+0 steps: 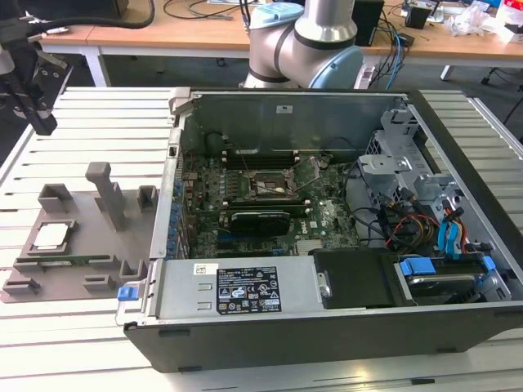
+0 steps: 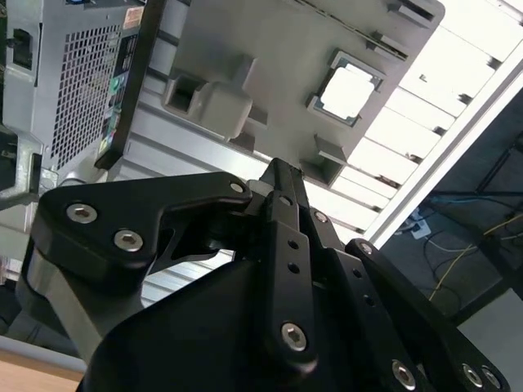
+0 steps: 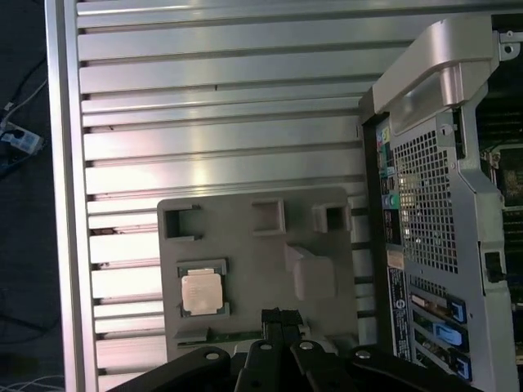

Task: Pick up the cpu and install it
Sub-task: 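Reach for the cpu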

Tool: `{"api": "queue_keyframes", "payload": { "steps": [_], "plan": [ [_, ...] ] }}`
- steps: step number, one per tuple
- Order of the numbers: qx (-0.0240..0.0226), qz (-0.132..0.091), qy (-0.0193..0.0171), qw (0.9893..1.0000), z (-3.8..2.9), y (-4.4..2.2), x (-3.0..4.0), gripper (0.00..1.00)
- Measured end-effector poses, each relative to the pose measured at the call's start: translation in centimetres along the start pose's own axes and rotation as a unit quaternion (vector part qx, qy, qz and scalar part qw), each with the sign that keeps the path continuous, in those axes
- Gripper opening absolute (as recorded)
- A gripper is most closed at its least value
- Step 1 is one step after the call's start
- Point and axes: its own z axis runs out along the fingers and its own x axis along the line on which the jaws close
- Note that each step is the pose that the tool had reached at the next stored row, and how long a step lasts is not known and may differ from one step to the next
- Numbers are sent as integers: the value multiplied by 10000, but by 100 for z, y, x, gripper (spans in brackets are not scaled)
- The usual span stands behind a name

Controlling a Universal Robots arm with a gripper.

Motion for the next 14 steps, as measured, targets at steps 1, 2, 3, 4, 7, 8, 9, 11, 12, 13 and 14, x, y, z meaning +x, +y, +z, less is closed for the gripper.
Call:
{"api": "queue_keyframes", "payload": {
  "steps": [1, 2, 3, 4, 7, 8, 9, 11, 12, 13, 14],
  "plan": [
    [0, 0, 0, 10000, 0, -1, 18, 11],
    [0, 0, 0, 10000, -1, -4, 49, 11],
    [0, 0, 0, 10000, -2, -7, 102, 11],
    [0, 0, 0, 10000, -3, -10, 138, 11],
    [0, 0, 0, 10000, -4, -15, 203, 11],
    [0, 0, 0, 10000, -5, -17, 229, 11],
    [0, 0, 0, 10000, -5, -19, 250, 11],
    [0, 0, 0, 10000, -6, -22, 290, 11],
    [0, 0, 0, 10000, -6, -23, 305, 11],
    [0, 0, 0, 10000, -7, -24, 321, 11],
    [0, 0, 0, 10000, -7, -26, 346, 11]
  ]
}}
